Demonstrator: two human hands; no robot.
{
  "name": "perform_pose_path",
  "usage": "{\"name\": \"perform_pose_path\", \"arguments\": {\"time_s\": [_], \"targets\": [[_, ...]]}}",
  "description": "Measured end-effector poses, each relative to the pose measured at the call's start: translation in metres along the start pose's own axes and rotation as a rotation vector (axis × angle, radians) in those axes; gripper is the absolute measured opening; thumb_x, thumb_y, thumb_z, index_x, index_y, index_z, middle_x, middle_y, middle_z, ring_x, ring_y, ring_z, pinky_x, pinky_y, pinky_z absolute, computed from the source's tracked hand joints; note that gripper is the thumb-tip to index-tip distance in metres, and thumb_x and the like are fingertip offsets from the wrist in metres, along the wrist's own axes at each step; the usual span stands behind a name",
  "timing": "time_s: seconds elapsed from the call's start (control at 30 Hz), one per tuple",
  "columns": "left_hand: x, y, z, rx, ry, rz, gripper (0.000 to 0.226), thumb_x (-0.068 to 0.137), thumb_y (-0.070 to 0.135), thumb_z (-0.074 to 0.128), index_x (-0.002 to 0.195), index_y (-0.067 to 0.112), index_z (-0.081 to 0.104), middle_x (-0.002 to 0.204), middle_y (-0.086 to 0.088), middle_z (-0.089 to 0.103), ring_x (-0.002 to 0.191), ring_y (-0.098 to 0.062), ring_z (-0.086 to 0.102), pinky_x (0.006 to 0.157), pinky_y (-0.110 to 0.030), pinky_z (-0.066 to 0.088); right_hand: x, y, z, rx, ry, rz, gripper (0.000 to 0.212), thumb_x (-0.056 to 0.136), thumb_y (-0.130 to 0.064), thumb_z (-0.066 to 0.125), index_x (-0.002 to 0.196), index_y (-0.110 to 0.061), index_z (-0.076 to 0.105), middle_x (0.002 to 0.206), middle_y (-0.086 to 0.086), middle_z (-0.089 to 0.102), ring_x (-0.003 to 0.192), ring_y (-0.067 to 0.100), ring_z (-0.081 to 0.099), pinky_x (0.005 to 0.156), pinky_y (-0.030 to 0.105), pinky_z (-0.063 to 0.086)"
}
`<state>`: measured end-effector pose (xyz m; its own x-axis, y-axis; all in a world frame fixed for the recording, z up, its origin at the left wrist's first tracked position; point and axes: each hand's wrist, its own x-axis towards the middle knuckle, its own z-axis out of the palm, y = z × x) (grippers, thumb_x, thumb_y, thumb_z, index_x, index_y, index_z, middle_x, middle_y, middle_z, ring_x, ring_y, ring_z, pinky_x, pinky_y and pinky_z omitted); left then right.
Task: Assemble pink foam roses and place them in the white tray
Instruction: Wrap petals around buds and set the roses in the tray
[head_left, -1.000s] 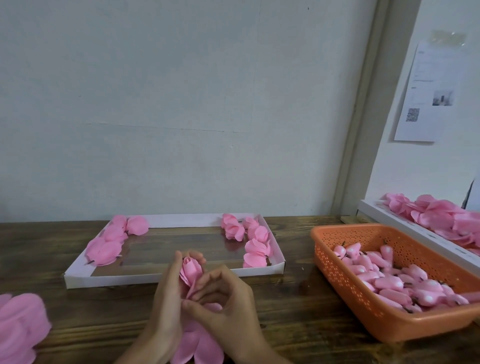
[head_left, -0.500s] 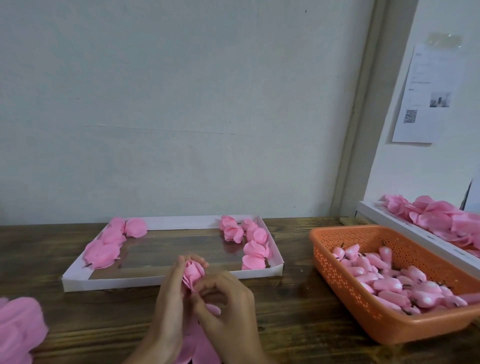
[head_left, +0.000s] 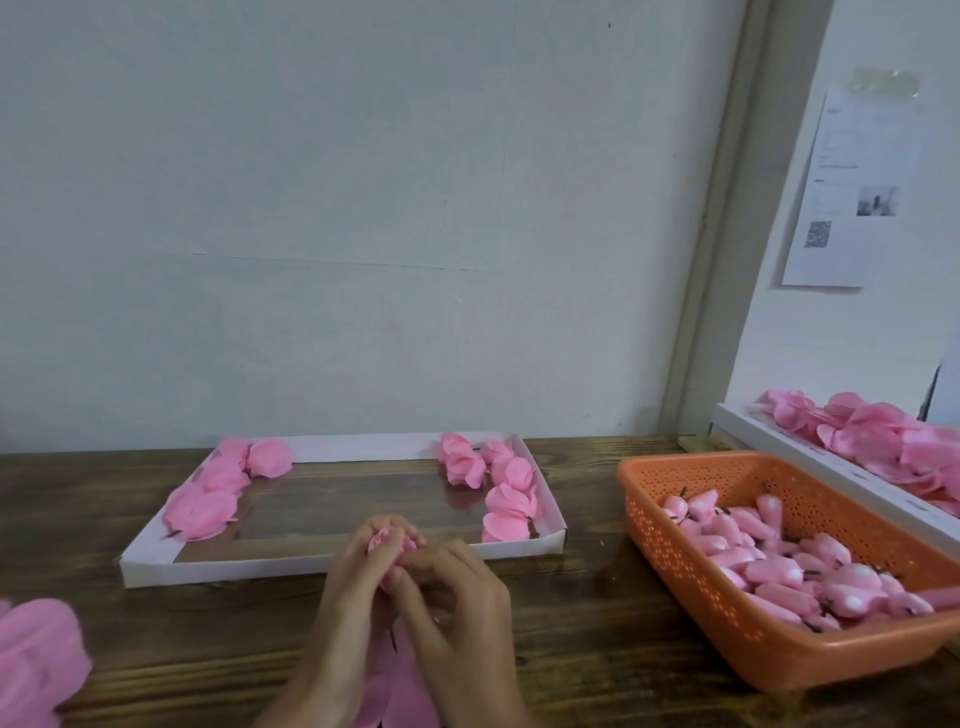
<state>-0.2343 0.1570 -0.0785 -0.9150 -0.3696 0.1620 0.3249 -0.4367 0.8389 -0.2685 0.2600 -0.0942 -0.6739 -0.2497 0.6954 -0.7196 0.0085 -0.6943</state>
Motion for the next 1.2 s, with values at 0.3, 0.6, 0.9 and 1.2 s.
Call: {"name": "perform_pose_path", "arguments": {"time_s": [0.3,0.6,0.9,1.2], "targets": [[0.001,-0.002,0.0,-0.282,0.016,-0.191,0.039,0.085,0.049,0.055,0.095,0.017,0.074,0.081,-0.014,0.062,0.066,-0.029,0.063,0.056,-0.035,0.052,0.003,0.002,-0.005,0.036,-0.106,0.048,0.04,0.083,0.008,0.065,0.113,-0.018,0.075,0.096,-0.005,0.072,0.081,0.017,0.073,0.075,0.034,0.062],[0.007,-0.006,-0.019,-0.297,-0.068,-0.191,0.049,0.08,0.005,0.038,0.118,0.002,0.07,0.095,-0.033,0.067,0.084,-0.045,0.068,0.064,-0.047,0.059,0.011,0.0,-0.01,-0.068,-0.234,0.035,0.05,0.083,0.007,0.064,0.122,-0.023,0.075,0.104,-0.009,0.058,0.083,0.011,0.072,0.079,0.033,0.062],[0.007,0.001,-0.009,-0.213,-0.008,-0.217,0.055,0.083,-0.006,0.029,0.123,-0.005,0.067,0.102,-0.033,0.067,0.093,-0.037,0.066,0.073,-0.043,0.062,0.016,0.004,-0.014,-0.107,-0.25,0.063,0.033,0.087,-0.002,0.065,0.109,-0.026,0.072,0.098,-0.011,0.053,0.083,0.008,0.064,0.077,0.032,0.059],[0.007,0.002,-0.006,-0.094,0.043,-0.19,0.06,0.075,0.01,0.043,0.129,-0.007,0.063,0.106,-0.033,0.069,0.097,-0.033,0.071,0.088,-0.045,0.053,0.015,0.012,-0.012,-0.059,-0.26,0.079,0.012,0.09,-0.01,0.066,0.098,-0.018,0.073,0.103,0.0,0.057,0.089,0.015,0.068,0.082,0.047,0.058]]}}
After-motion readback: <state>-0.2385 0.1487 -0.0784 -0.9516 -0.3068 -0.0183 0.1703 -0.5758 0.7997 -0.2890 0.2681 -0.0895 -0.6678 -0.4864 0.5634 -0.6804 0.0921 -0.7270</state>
